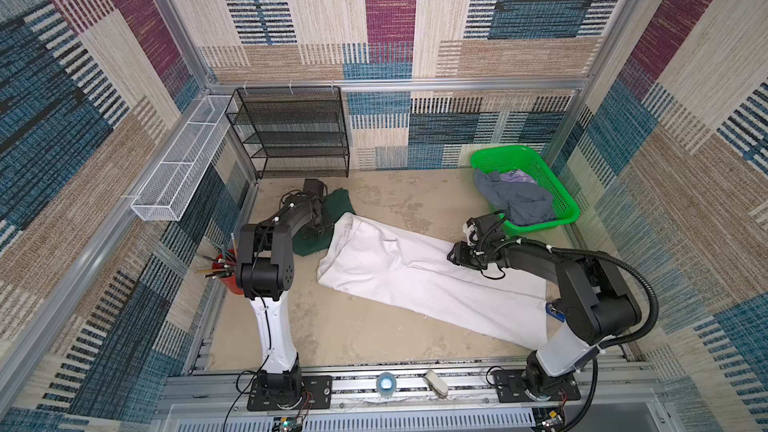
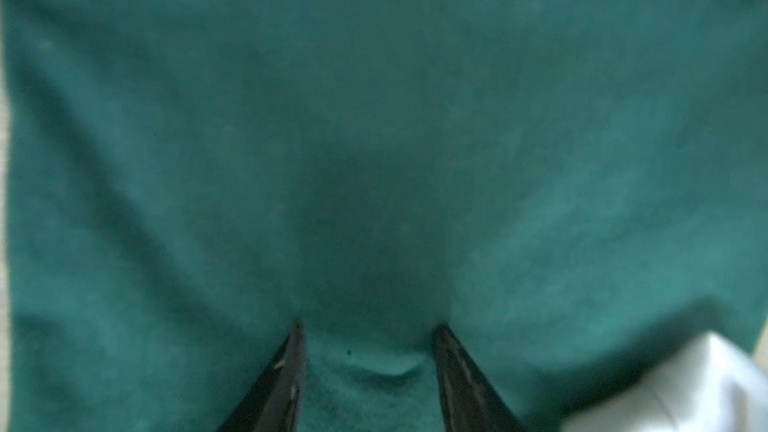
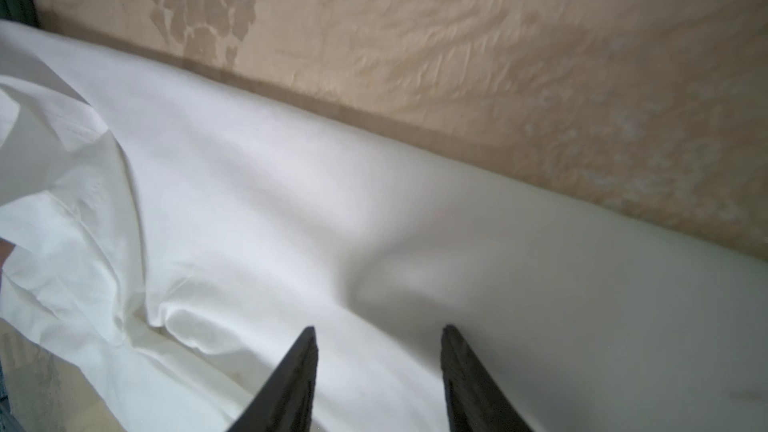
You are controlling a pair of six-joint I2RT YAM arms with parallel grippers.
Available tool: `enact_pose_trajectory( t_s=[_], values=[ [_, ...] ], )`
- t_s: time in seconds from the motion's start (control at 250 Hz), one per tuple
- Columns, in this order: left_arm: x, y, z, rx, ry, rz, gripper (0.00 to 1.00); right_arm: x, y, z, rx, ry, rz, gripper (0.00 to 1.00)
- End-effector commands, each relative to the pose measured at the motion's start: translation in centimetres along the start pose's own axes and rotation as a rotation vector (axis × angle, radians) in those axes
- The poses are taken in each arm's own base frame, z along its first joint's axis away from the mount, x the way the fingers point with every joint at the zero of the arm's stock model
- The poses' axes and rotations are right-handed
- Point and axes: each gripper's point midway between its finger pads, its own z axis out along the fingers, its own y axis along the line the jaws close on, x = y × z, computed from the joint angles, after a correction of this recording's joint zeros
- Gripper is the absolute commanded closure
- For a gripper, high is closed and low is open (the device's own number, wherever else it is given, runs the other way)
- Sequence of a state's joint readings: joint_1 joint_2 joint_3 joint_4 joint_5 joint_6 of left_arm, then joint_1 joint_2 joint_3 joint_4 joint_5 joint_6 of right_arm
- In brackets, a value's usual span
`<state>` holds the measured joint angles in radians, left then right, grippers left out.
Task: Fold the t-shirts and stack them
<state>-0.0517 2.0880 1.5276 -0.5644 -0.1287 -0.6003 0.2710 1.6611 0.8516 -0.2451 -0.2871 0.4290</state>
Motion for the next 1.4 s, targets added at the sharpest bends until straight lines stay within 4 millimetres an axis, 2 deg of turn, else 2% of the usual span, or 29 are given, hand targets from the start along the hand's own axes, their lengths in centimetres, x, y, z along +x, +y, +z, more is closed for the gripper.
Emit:
enact_pose_trajectory(
  t_s=[0.0,0.052,0.14,0.232,0.304,0.396,0.468,0.544,0.596,0.724,0.888,1.072,1.184,1.288,1.396],
  values=[
    [-0.4,3.0,0.1,-0.088,0.002,-0.090,0.49,0.9,-1.6,0.4,0.045,0.014,0.025,0.49],
    [-1.2,3.2,-0.4,-0.078,-0.019,-0.088,0.48,0.9,-1.9,0.4,0.052,0.014,0.026,0.49],
    [-2.4,2.2,-2.0,-0.016,-0.069,-0.050,0.48,0.7,-1.7,0.1,0.047,0.002,0.025,0.49],
    [-1.8,0.2,-3.8,0.068,-0.066,0.005,0.48,0.3,-1.4,0.1,0.036,-0.006,0.021,0.49],
    [0.0,-0.8,-5.2,0.076,-0.049,0.057,0.47,0.1,-1.2,0.2,0.032,-0.007,0.022,0.49],
    [3.2,-1.9,-7.3,0.109,-0.043,0.087,0.47,-0.2,-1.1,0.3,0.028,-0.008,0.021,0.49],
    [6.3,-3.0,-8.6,0.153,-0.038,0.110,0.47,-0.5,-0.9,0.3,0.022,-0.012,0.017,0.49],
    [9.6,-4.0,-9.0,0.183,0.016,0.135,0.47,-0.6,-0.8,0.5,0.018,-0.006,0.011,0.50],
    [11.5,-4.9,-8.8,0.202,0.050,0.160,0.47,-0.6,-0.7,0.6,0.016,-0.004,0.008,0.50],
    [14.7,-7.6,-7.6,0.219,0.110,0.219,0.47,-0.4,-0.8,0.8,0.015,0.005,0.007,0.49],
    [16.6,-10.8,-5.3,0.179,0.161,0.281,0.47,0.1,-0.9,0.8,0.006,0.011,0.011,0.50],
    [16.2,-14.4,-2.7,0.143,0.183,0.307,0.47,1.3,-0.2,0.8,-0.051,0.035,0.004,0.51],
    [14.9,-17.2,-1.0,0.157,0.172,0.316,0.47,2.5,0.4,1.1,-0.112,0.070,0.006,0.52],
    [13.7,-20.7,0.4,0.195,0.163,0.337,0.47,3.5,0.9,1.3,-0.148,0.098,0.005,0.52],
    [11.4,-24.4,1.8,0.235,0.115,0.366,0.47,4.6,1.8,2.0,-0.196,0.146,-0.011,0.53]
  ],
)
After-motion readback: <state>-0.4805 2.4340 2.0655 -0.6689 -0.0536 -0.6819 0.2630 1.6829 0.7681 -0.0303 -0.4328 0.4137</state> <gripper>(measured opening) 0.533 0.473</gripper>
